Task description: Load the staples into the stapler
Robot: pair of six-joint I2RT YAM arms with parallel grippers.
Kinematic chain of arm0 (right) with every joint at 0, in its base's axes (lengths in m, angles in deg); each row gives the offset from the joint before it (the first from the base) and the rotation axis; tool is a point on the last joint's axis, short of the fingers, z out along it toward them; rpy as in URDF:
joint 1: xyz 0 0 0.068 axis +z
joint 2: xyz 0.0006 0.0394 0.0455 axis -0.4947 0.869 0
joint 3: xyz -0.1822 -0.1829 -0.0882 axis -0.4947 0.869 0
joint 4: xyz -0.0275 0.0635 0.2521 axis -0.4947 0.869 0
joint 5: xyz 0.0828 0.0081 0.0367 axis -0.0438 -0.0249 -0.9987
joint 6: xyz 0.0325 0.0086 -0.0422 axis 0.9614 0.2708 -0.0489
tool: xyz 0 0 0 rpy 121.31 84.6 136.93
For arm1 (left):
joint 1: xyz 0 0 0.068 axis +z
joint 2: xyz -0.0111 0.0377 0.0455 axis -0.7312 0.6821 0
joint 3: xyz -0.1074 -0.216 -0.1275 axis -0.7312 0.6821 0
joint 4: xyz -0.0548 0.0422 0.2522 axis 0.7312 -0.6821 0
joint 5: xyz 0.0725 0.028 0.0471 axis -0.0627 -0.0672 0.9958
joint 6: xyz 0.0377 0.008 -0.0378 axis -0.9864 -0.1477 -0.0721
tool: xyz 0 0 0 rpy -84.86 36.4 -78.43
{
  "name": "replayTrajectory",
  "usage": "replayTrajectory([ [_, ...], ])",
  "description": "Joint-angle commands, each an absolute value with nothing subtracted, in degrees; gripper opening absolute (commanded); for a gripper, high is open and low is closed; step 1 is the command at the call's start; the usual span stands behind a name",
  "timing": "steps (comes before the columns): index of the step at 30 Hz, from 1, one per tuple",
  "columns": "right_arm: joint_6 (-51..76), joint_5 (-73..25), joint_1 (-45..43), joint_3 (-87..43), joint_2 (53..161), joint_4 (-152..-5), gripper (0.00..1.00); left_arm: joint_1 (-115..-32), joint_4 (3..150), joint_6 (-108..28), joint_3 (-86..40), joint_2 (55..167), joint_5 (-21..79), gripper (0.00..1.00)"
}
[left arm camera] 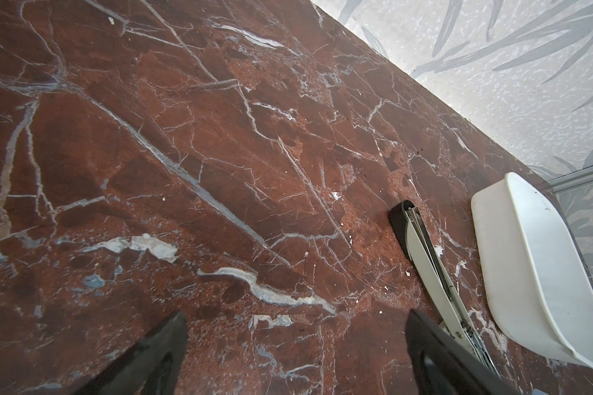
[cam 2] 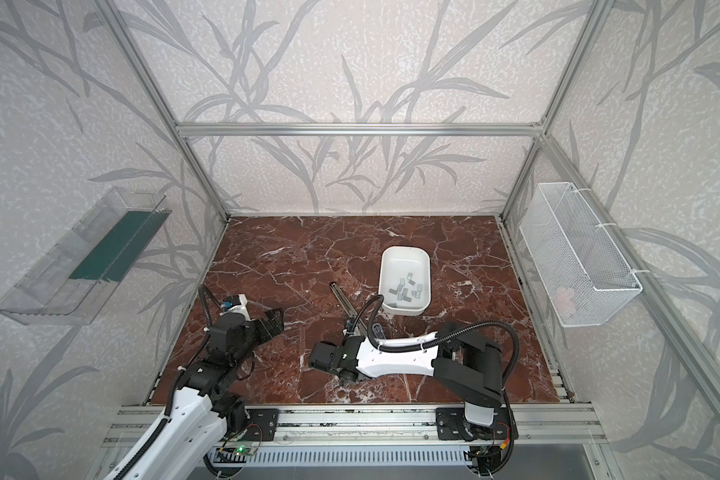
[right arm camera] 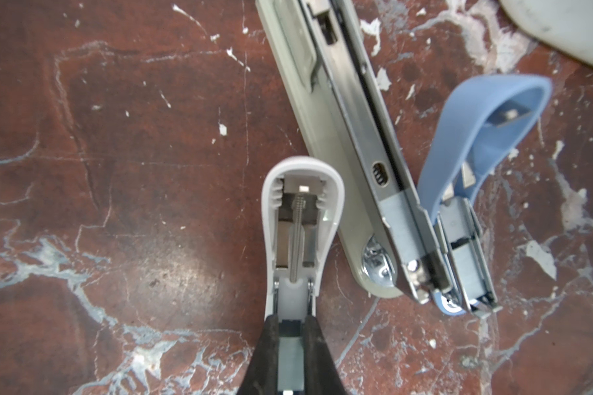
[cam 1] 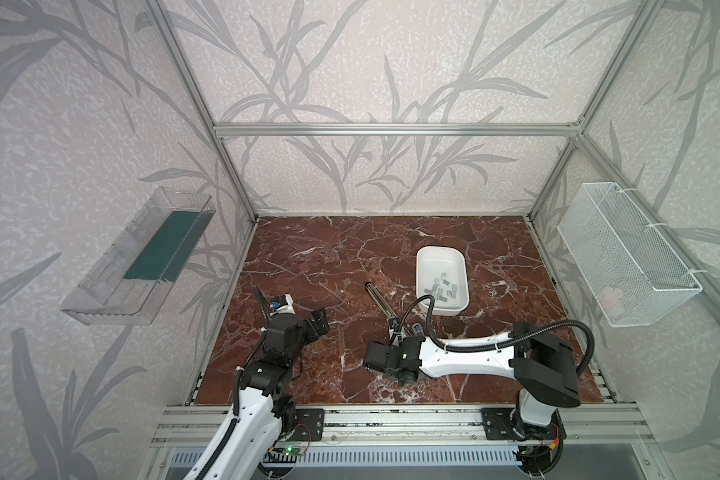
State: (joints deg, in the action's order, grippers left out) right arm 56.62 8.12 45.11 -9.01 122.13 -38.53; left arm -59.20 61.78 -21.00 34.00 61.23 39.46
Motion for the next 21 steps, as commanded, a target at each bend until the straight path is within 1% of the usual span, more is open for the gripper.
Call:
replayTrajectory([
  [1, 57.2, 8.4, 45.8, -10.2, 122.2, -36.5, 0.14, -59.0, 62.7, -20.7, 34.8, 61.3, 39.3, 0.99],
  [6, 57.2, 9.0, 46.1, -10.2, 121.4, -35.9, 0.15, -59.0, 62.8, -20.7, 34.8, 61.3, 39.4, 0.99],
  [8, 57.4, 9.3, 46.3, -10.0, 120.9, -35.7, 0.18, -59.0, 62.7, -20.7, 34.8, 61.3, 39.4, 0.99],
  [12, 57.8, 9.7, 46.5, -9.3, 119.9, -35.4, 0.28, -59.0, 62.7, -20.8, 34.8, 61.4, 39.4, 0.99],
  [19, 57.4, 10.0, 46.7, -7.5, 117.8, -36.9, 0.31, -58.9, 63.0, -20.9, 34.7, 61.8, 39.1, 0.99],
  [21, 56.0, 9.7, 46.9, -6.1, 117.6, -39.4, 0.35, -59.0, 63.2, -21.1, 34.7, 61.9, 38.3, 0.99],
])
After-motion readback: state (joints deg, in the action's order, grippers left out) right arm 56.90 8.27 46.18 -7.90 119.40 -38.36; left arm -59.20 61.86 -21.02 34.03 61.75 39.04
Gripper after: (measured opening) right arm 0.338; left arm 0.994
